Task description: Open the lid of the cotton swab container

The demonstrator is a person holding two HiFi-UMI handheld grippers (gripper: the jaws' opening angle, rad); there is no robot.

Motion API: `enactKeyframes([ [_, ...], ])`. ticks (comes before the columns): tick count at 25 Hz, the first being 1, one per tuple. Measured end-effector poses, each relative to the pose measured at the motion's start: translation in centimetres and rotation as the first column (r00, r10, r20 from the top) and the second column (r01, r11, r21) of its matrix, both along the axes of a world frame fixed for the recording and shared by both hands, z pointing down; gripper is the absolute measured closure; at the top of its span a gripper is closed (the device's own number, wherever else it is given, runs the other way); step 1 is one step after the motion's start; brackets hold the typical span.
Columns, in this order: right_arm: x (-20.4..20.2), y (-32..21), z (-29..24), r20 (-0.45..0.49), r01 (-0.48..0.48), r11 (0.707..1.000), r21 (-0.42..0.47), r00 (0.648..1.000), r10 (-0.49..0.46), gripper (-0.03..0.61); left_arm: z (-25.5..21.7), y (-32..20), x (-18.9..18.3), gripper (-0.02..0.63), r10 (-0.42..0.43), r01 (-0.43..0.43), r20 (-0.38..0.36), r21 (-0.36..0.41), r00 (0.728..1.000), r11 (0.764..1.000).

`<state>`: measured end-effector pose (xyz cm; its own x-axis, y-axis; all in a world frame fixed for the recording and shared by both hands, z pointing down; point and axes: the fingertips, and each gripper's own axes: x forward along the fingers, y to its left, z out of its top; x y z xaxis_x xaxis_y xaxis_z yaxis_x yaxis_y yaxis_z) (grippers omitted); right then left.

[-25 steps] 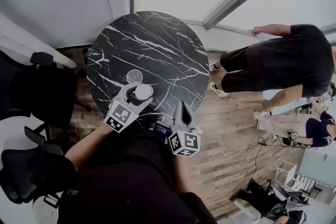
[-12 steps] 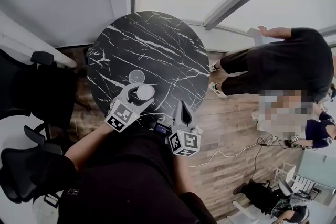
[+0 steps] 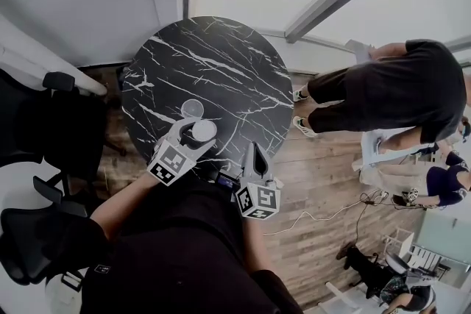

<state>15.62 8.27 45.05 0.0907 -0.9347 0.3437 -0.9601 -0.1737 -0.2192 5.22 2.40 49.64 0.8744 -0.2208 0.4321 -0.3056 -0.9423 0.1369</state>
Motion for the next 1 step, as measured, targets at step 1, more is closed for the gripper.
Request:
enactKeyframes([
  [1, -0.01, 0.00, -0.02, 0.000, 0.000, 1.000, 0.001, 1.000, 0.000, 0.578, 0.01, 0.03, -0.02, 0.356, 0.001, -0.001, 0.001, 0.000, 1.000, 1.000],
])
